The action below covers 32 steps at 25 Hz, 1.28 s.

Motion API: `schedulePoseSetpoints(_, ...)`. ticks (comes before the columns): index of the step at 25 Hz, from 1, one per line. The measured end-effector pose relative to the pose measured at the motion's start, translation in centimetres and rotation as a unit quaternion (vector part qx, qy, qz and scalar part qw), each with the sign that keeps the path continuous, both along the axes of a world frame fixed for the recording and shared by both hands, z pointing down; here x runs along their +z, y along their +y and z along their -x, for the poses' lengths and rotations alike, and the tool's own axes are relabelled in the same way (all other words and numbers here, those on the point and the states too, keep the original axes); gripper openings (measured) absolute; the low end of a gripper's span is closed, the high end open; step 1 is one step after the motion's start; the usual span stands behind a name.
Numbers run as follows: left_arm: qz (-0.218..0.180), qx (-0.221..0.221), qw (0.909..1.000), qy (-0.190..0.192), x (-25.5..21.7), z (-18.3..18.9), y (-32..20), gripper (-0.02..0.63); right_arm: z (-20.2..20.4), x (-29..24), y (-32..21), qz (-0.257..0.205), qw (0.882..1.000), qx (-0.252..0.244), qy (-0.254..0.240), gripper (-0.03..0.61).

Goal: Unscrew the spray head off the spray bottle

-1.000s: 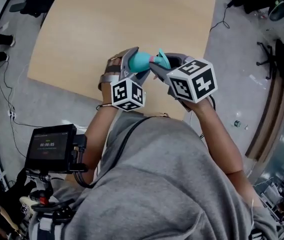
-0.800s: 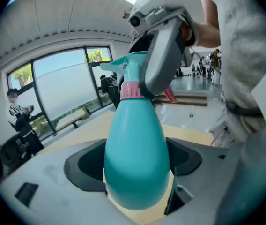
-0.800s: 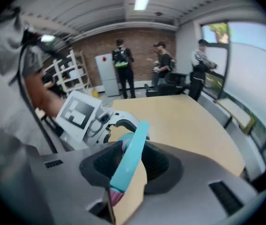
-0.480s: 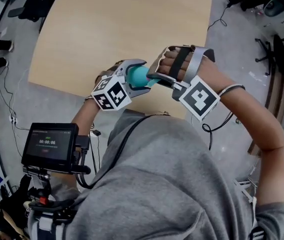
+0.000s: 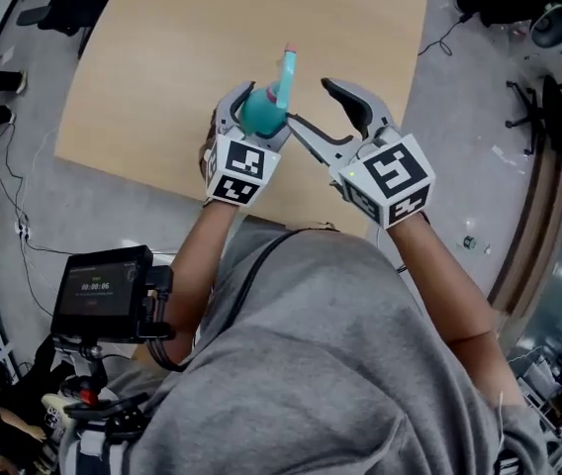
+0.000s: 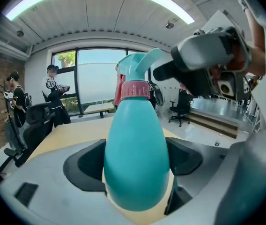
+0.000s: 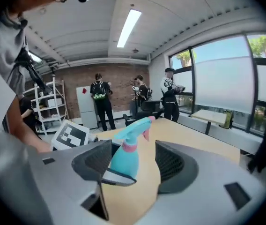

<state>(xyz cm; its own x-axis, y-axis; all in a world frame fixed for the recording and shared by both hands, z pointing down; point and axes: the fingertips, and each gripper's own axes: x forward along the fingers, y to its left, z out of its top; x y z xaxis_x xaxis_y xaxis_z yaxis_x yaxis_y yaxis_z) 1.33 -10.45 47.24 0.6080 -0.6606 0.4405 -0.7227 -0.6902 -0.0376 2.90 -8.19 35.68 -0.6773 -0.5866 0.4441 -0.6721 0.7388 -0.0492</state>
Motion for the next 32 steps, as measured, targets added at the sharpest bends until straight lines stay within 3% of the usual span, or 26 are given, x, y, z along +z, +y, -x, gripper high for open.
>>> schedulePoseSetpoints(6, -0.041, 0.02, 0.9983, -0.038, -1.1, -2.9, 0.6, 0.382, 1.2, 1.7, -1.1, -0.026, 0.998, 0.058, 0.008, 0.27)
schedulePoseSetpoints(7, -0.045, 0.024, 0.9977, -0.044, -1.2, -3.2, 0.8, 0.382, 1.2, 1.9, -1.3, -0.023, 0.998, 0.062, 0.01, 0.251)
schedulePoseSetpoints(8, -0.048, 0.028, 0.9973, -0.048, -1.3, -3.4, 0.9, 0.382, 1.1, 2.1, -1.3, -0.014, 0.998, 0.061, 0.01, 0.177)
schedulePoseSetpoints(9, -0.049, 0.034, 0.997, -0.048, -1.3, -3.5, 1.1, 0.382, 1.0, 2.2, -1.3, -0.002, 0.998, 0.056, 0.008, 0.172)
schedulePoseSetpoints(12, -0.048, 0.083, 0.9954, -0.003, -2.0, -4.5, 2.1, 0.382, 0.5, 1.7, -0.7, 0.011, 1.0, 0.016, 0.005, 0.163)
schedulePoseSetpoints(15, -0.028, 0.169, 0.983, 0.064, -2.7, -4.7, 4.4, 0.382, 1.7, 0.9, 1.3, 0.001, 0.995, -0.099, 0.014, 0.155)
schedulePoseSetpoints(17, -0.019, 0.245, 0.9643, 0.099, -3.6, -4.7, 6.4, 0.382, 2.9, 0.3, 3.6, -0.019, 0.974, -0.222, 0.025, 0.154)
schedulePoseSetpoints(20, -0.013, 0.362, 0.9254, 0.112, -4.7, -4.7, 9.9, 0.382, 3.5, -0.3, 7.6, -0.035, 0.917, -0.394, 0.058, 0.153)
schedulePoseSetpoints(22, -0.004, 0.417, 0.9022, 0.109, -4.9, -4.7, 11.5, 0.382, 3.4, -0.4, 9.4, -0.025, 0.887, -0.455, 0.073, 0.155)
schedulePoseSetpoints(24, 0.007, 0.445, 0.8891, 0.106, -5.0, -4.6, 12.3, 0.382, 3.4, -0.4, 10.1, -0.019, 0.872, -0.482, 0.089, 0.155)
schedulePoseSetpoints(25, 0.011, 0.443, 0.89, 0.108, -5.1, -4.6, 12.1, 0.382, 3.3, -0.3, 9.9, -0.024, 0.871, -0.481, 0.097, 0.155)
schedulePoseSetpoints(27, 0.013, 0.399, 0.9091, 0.118, -5.2, -4.6, 10.5, 0.382, 3.3, -0.5, 8.1, -0.053, 0.888, -0.444, 0.107, 0.164)
schedulePoseSetpoints(29, 0.012, 0.311, 0.9418, 0.127, -5.2, -4.1, 7.5, 0.382, 3.0, -1.8, 5.4, -0.087, 0.926, -0.361, 0.066, 0.218)
schedulePoseSetpoints(31, 0.016, 0.198, 0.9724, 0.122, -4.7, -2.7, 4.1, 0.382, 2.0, -3.8, 2.8, -0.081, 0.968, -0.234, -0.04, 0.268)
schedulePoseSetpoints(32, 0.017, 0.144, 0.983, 0.113, -4.3, -1.8, 2.6, 0.382, 0.9, -4.3, 1.5, -0.062, 0.982, -0.157, -0.089, 0.268)
